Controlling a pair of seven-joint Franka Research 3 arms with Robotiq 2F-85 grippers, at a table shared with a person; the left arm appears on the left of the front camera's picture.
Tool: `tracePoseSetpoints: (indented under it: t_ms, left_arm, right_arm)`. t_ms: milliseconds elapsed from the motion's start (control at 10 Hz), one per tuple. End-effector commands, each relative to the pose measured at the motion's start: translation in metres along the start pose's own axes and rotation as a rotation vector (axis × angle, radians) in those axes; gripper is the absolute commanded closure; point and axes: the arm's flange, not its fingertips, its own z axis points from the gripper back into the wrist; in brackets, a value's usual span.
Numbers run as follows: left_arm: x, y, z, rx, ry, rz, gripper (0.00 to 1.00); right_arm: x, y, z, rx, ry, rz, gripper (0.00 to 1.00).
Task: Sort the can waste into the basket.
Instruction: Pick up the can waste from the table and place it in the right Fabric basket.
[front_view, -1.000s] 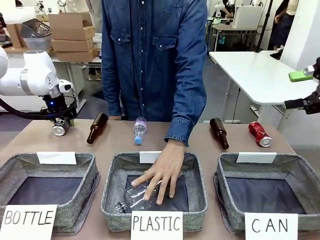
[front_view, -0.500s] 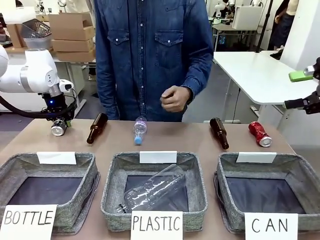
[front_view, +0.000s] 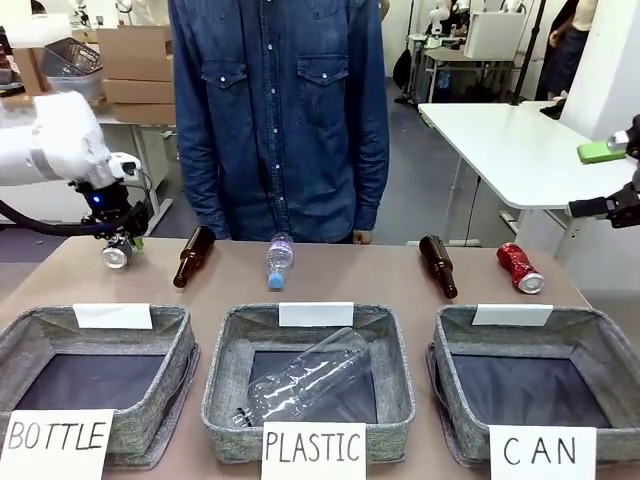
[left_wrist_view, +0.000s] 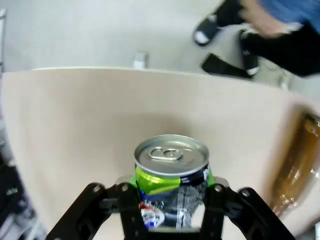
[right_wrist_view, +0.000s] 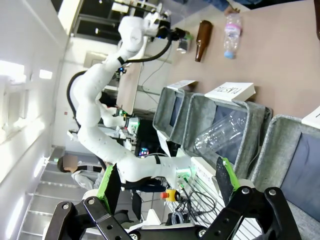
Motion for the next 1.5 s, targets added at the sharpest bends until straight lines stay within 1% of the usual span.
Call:
tracePoseSetpoints:
  t_ms: [0, 100, 200, 300, 400, 500, 600, 700, 1000, 1100, 1200, 1300, 1400]
  left_arm:
    - [-0.102, 0.011, 0.09, -0.235, 0.007, -0.255, 1.0]
    - [-0.159, 0.015, 0.122, -0.303, -0.007, -0.395, 1.0]
    - [-0.215, 0.019, 0.142, -0.343, -0.034, -0.536, 1.0]
    - [-0.265, 0.024, 0.154, -0.417, -0.043, -0.684, 1.0]
    - [-0.31, 0.031, 0.158, -0.471, -0.131, -0.764, 1.0]
    - [-0.335, 0.035, 0.155, -0.479, -0.201, -0.805, 1.0]
    - [-0.336, 0.038, 0.15, -0.495, -0.277, -0.793, 1.0]
    - [-0.299, 0.011, 0.162, -0.463, -0.166, -0.74, 1.0]
    - [-0.299, 0.011, 0.162, -0.463, -0.166, -0.74, 1.0]
    - [-0.317, 0.014, 0.157, -0.48, -0.203, -0.766, 0.55]
    - [-0.308, -0.056, 0.163, -0.714, -0.271, -0.897, 0.55]
    - [-0.314, -0.124, 0.179, -0.815, -0.301, -1.077, 0.55]
    - [-0.33, -0.184, 0.194, -0.872, -0.273, -1.209, 0.55]
  right_arm:
    - [0.004, 0.001, -0.002, 0.02, -0.01, 0.027, 0.0]
    - [0.004, 0.001, -0.002, 0.02, -0.01, 0.027, 0.0]
    - [0.004, 0.001, -0.002, 0.02, -0.01, 0.027, 0.0]
    - [0.004, 0.001, -0.002, 0.02, -0.01, 0.027, 0.0]
    - [0.004, 0.001, -0.002, 0.02, -0.01, 0.027, 0.0]
    - [0.004, 0.001, -0.002, 0.02, -0.01, 0.027, 0.0]
    - [0.004, 0.001, -0.002, 0.02, -0.01, 0.027, 0.0]
    - [0.004, 0.001, -0.002, 0.02, -0.01, 0.027, 0.0]
    - [0.004, 0.001, -0.002, 0.02, -0.01, 0.027, 0.0]
    - [0.001, 0.0, 0.0, -0.003, 0.0, 0.0, 0.0]
    - [0.005, 0.023, 0.02, -0.015, -0.038, 0.059, 0.0]
    - [0.01, 0.033, 0.033, -0.04, -0.09, 0.065, 0.0]
    - [0.012, 0.036, 0.047, -0.045, -0.143, 0.051, 0.0]
